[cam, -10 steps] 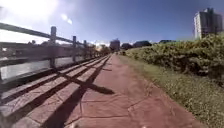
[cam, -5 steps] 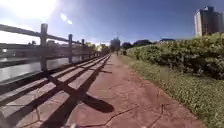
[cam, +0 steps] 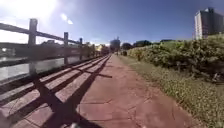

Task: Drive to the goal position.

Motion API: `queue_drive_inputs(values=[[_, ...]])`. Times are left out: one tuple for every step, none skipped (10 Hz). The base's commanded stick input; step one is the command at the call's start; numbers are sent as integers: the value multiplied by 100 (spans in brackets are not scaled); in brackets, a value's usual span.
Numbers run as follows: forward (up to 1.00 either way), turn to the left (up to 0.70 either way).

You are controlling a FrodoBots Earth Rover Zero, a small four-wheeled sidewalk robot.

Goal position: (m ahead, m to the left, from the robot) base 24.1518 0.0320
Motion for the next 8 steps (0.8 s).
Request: queue_drive_inputs(values=[[85,0],[85,0],[85,0],[85,0],[85,0],[85,0],[85,0],[85,0]])
